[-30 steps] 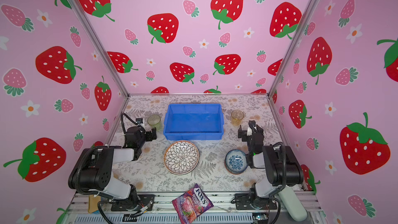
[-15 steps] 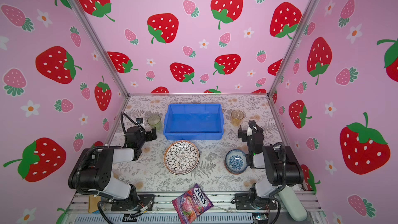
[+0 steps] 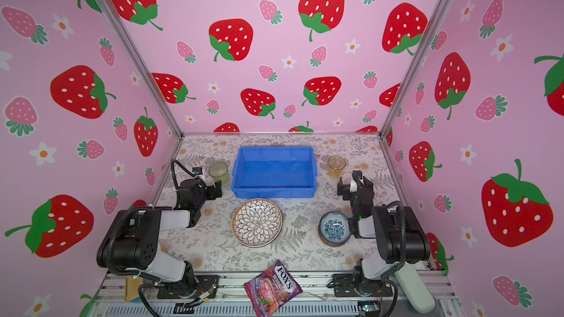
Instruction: Place the mixed dishes into the plastic bin
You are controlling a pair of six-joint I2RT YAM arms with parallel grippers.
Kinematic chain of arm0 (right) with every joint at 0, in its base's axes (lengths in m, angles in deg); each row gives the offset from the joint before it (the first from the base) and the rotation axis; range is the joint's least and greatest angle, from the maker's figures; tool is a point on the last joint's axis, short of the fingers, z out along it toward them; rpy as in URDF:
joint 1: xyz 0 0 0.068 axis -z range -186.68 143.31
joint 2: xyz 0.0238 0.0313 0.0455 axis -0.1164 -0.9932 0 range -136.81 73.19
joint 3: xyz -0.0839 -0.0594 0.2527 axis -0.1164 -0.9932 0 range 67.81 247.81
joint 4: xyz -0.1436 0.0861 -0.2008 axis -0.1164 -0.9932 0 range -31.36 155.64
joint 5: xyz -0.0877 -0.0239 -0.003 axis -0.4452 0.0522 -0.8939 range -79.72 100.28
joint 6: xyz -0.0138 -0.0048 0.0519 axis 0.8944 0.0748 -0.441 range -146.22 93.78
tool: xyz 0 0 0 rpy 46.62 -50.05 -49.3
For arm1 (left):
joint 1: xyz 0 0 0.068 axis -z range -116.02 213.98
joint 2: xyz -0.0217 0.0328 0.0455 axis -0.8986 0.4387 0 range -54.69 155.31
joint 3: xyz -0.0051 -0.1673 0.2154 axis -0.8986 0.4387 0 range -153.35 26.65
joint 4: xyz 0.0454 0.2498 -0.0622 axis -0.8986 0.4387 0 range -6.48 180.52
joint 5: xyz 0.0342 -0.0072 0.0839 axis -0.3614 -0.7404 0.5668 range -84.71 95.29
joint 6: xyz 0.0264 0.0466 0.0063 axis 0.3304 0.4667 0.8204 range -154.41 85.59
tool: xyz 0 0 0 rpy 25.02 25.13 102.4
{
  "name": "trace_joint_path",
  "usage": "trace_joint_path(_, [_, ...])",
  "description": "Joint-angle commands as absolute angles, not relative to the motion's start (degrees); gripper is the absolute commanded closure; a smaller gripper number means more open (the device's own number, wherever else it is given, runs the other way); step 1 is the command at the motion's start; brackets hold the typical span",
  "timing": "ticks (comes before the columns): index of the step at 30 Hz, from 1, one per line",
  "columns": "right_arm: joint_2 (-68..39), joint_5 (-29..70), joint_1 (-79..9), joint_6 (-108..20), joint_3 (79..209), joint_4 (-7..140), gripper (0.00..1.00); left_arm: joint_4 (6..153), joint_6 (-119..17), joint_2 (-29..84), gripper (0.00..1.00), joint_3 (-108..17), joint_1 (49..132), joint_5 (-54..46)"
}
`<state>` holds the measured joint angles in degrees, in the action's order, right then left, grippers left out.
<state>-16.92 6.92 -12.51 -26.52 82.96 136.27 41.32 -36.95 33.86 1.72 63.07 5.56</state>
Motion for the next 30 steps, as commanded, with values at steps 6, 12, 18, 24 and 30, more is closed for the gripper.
trace_joint_path(6, [-16.6, 6.7, -12.2, -26.5, 82.9, 137.4, 0.01, 42.5, -37.1, 33.1, 0.01, -0.7, 62.9, 6.9])
trace_joint_path(12, [-12.8, 6.2, -11.3, -27.8, 83.4, 133.6, 0.01, 59.9, -38.4, 26.0, 0.01, -8.5, 63.0, 11.0])
trace_joint_path(18, [-4.8, 2.7, -11.2, -28.2, 86.1, 122.3, 0.01, 70.3, -40.6, 14.3, 0.01, -11.4, 63.0, 13.3])
trace_joint_path(24, [4.4, 2.1, -11.2, -30.2, 93.8, 104.9, 0.01, 86.8, -44.9, 10.7, 0.01, -21.0, 62.9, 10.4])
trace_joint_path(30, [10.1, 4.2, -11.2, -32.7, 103.5, 88.2, 0.01, 97.5, -48.9, 11.6, 0.01, -28.3, 63.0, 5.7])
